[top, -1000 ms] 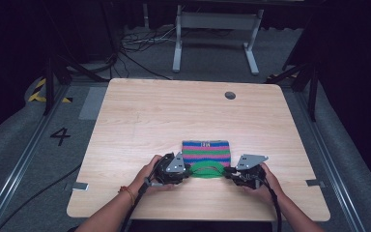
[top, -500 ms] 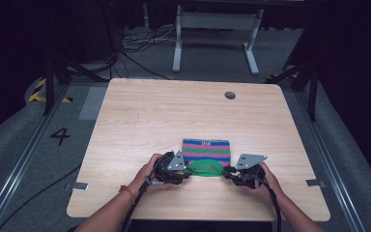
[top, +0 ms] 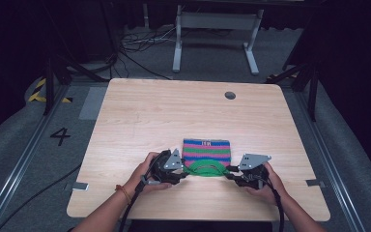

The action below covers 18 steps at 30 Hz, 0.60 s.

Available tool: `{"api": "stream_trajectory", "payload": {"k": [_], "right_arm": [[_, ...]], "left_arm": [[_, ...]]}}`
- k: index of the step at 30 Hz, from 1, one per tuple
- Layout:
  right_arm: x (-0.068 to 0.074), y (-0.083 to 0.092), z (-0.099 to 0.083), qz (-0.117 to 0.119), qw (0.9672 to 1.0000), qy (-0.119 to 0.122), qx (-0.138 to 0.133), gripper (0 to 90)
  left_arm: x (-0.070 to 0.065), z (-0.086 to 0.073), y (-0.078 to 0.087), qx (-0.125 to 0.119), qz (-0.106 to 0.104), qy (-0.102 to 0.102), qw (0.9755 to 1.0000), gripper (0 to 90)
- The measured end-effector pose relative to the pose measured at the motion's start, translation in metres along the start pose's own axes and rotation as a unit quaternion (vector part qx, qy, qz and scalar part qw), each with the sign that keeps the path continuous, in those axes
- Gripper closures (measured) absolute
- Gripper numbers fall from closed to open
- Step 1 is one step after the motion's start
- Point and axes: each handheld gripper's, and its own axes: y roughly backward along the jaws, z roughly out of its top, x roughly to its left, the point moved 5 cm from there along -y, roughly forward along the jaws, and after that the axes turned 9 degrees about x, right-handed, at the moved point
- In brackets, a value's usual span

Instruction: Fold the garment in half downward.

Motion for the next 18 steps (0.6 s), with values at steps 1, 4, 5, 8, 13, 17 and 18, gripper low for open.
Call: {"api": "stream_trajectory", "payload": {"k": [1, 4, 5, 8, 13, 17, 18], "right_arm": [[0.0, 0.001, 0.0, 0.0, 1.0, 0.004, 0.003, 71.2], [0.001, 0.003, 0.001, -0.002, 1.0, 0.009, 0.005, 70.9], [0.0, 0.005, 0.001, -0.001, 0.9999, 0.009, 0.006, 70.9], [-0.001, 0.008, 0.0, -0.009, 0.9999, 0.012, 0.007, 70.2], [-0.004, 0.01, -0.005, -0.016, 0.9997, 0.007, 0.015, 67.9], [-0.006, 0.013, -0.009, -0.017, 0.9997, 0.006, 0.018, 65.7], [-0.007, 0.016, -0.011, -0.021, 0.9996, 0.004, 0.019, 63.4]], "left_arm": [[0.0, -0.002, 0.0, 0.007, -0.002, -0.001, 1.0, 50.4], [0.0, -0.007, 0.001, 0.021, 0.0, -0.001, 0.9998, 48.6], [0.001, -0.009, 0.002, 0.026, 0.001, -0.001, 0.9997, 47.6], [0.003, -0.013, 0.005, 0.033, 0.004, 0.003, 0.9995, 45.9], [0.005, -0.017, 0.01, 0.034, 0.005, 0.003, 0.9994, 43.4], [0.006, -0.022, 0.013, 0.043, 0.011, 0.002, 0.999, 40.8], [0.008, -0.025, 0.016, 0.043, 0.015, 0.007, 0.9989, 40.3]]}}
